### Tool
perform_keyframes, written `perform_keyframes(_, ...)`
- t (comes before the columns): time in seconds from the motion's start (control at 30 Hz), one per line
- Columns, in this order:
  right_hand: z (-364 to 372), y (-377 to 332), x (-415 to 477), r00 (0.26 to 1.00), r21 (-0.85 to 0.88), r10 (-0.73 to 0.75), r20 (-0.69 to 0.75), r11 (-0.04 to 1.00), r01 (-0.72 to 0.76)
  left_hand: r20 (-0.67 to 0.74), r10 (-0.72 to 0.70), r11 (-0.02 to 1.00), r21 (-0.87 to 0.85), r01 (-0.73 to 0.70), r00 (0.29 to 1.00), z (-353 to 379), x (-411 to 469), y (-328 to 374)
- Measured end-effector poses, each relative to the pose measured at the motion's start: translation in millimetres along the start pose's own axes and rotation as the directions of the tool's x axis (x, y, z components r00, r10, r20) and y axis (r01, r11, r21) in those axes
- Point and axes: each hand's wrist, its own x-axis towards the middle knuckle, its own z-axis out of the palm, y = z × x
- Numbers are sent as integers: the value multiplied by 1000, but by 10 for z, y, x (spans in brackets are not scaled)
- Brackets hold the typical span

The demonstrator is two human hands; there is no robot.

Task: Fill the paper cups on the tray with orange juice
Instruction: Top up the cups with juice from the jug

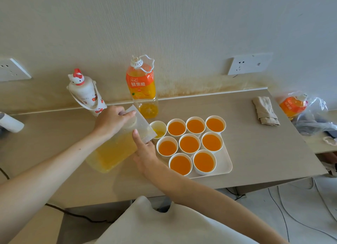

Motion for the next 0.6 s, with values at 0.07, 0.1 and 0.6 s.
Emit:
perform_keyframes(0.07,12,5,4,1000,-17,17,-16,1000,-17,-2,3,1000,6,-3,1000,-4,0,6)
perform_keyframes(0.1,17,7,5,1000,-20,20,-19,1000,-20,-3,6,1000,11,-6,1000,-5,-1,11)
perform_keyframes(0.6,22,-53,-71,999,47,8,47,999,-10,-6,32,999,26,-31,999,-27,11,11)
